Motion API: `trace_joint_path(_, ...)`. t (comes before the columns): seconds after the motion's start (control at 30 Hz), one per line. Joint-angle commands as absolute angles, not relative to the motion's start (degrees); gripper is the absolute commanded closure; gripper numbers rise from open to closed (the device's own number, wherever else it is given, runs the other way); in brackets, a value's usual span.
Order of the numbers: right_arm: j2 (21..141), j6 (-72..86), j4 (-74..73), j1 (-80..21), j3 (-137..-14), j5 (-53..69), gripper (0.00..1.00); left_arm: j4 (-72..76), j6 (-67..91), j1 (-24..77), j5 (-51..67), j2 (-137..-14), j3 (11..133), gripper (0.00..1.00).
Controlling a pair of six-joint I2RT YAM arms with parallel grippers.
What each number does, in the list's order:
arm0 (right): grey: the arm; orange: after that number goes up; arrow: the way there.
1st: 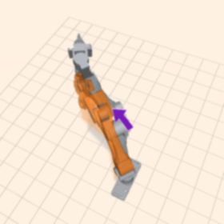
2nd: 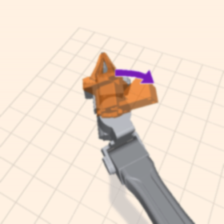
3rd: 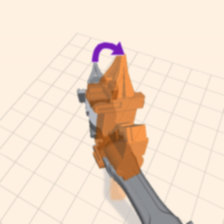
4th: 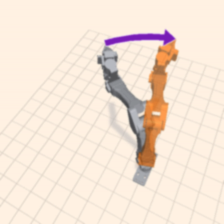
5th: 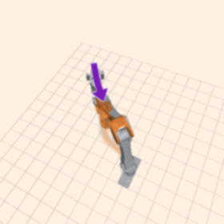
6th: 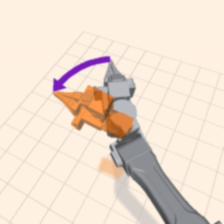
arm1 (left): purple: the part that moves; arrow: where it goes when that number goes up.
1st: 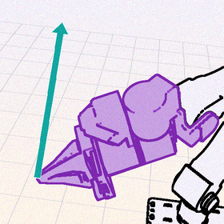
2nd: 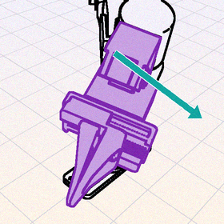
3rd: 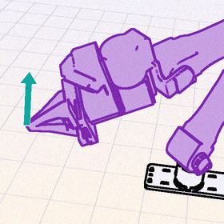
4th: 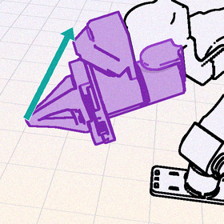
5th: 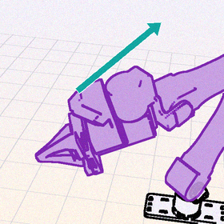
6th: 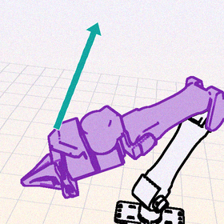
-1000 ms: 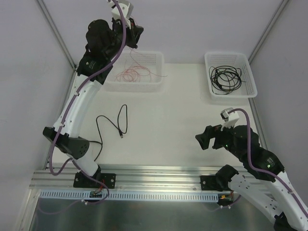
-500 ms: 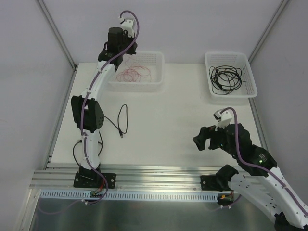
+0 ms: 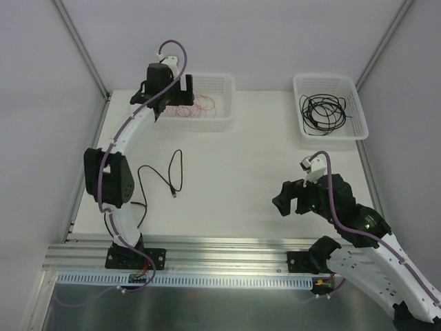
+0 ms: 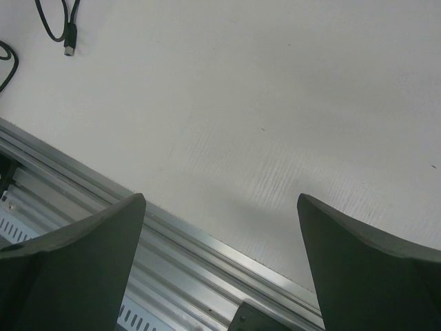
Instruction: Untangle the cables
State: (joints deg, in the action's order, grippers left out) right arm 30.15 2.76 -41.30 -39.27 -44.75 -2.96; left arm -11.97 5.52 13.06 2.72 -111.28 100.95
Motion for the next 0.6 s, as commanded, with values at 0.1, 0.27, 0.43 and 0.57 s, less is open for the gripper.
trace_joint_path(0.1, 33.31, 4.13, -37.8, -39.73, -44.04, 3.33, 0.03, -21.67, 13.44, 12.92, -4.48, -83.98, 86.59, 0.01)
trace_joint_path(0.27, 33.05, 5.1, -36.3, -39.99, -42.8, 5.88, 0.03, -31.19, 18.62, 12.92, -9.13, -72.0, 70.71, 0.01)
trace_joint_path(0.43, 32.7, 5.71, -36.48, -40.61, -42.1, 7.03, 0.03, -35.07, 21.97, 12.39, -10.9, -62.33, 58.2, 0.01)
trace_joint_path(0.57, 31.3, 6.94, -36.12, -41.39, -40.87, 8.35, 0.03, -35.33, 25.39, 11.87, -11.86, -59.68, 50.72, 0.03)
